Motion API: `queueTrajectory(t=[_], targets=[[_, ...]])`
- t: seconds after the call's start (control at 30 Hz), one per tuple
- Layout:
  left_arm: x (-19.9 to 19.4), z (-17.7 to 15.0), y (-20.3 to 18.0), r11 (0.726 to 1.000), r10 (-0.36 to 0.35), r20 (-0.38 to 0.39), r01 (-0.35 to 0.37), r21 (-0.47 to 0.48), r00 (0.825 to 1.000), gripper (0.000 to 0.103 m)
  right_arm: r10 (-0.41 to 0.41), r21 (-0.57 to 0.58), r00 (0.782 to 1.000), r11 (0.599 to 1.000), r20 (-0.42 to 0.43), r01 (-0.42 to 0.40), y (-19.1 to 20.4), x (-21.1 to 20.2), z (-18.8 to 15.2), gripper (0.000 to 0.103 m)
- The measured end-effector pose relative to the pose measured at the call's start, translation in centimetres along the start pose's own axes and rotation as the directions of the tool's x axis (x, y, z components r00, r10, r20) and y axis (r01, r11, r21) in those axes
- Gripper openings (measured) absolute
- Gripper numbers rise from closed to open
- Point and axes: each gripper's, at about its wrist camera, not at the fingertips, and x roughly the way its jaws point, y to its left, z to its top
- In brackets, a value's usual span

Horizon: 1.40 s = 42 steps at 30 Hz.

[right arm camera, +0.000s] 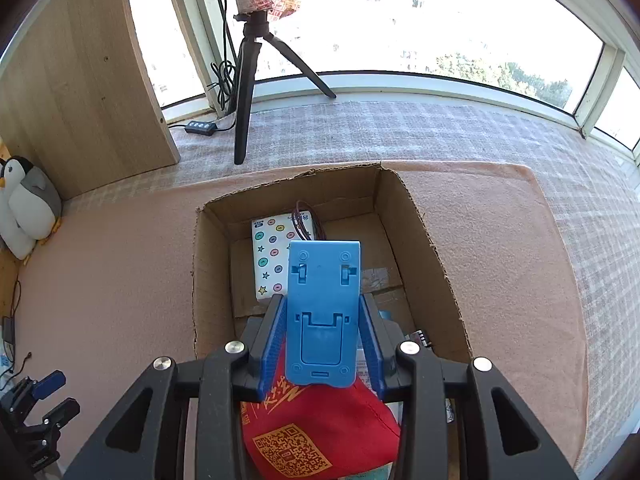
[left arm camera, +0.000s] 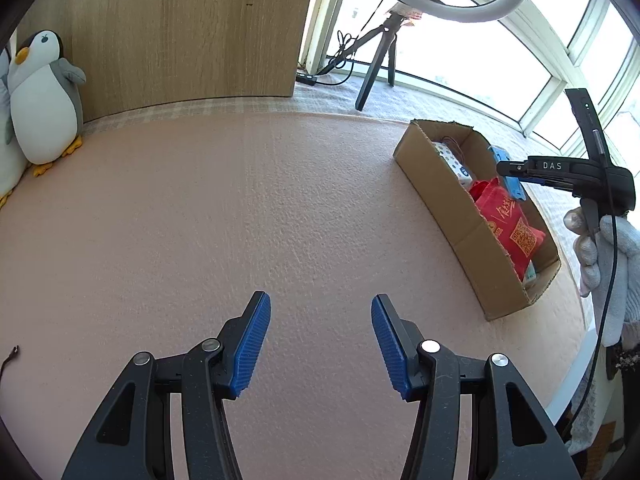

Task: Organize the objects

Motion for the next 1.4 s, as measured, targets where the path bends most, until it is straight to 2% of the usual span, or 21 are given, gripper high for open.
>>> queueTrajectory(t=[0.3,0.47,0.77,1.1,1.3,1.4], targets=[[-2.6,0.2,-1.7,0.999,0.026,0.046,-0.027,0.022,0.999,0.056,-0.01,0.02,1.0,1.0,0.005,0.01,-0.9,0.1,-0.3,0.033],[-3.5,0.2,-1.9,0.999,0.022,0.057,-0.023,0.022,0.998,0.056,-0.014,0.026,1.0,1.0,0.018,0.013,-1.0,-0.4,-0.3,0.049],[-4.8,0.1,-1.4,1.0,0.022,0.07,-0.024,0.021,0.997,0.057,-0.006,0.035,0.999,0.999,0.034,0.004,-0.4,-1.7,-0.9,0.05],[-6.5,-0.2,0.2,0.999,0.042,0.077,-0.043,0.008,0.996,0.058,0.022,0.001,0.997,1.0,0.073,-0.022,3.3,-4.7,-3.0,0.054],[-8.5,-0.4,1.1,0.998,0.06,0.098,-0.062,0.011,0.993,0.064,0.055,-0.024,0.995,0.998,0.088,-0.053,6.4,-6.6,-5.3,0.056],[-9.6,-0.8,1.6,0.998,0.068,0.109,-0.069,0.007,0.992,0.068,0.06,-0.045,0.992,0.997,0.108,-0.056,8.2,-7.9,-6.8,0.062]])
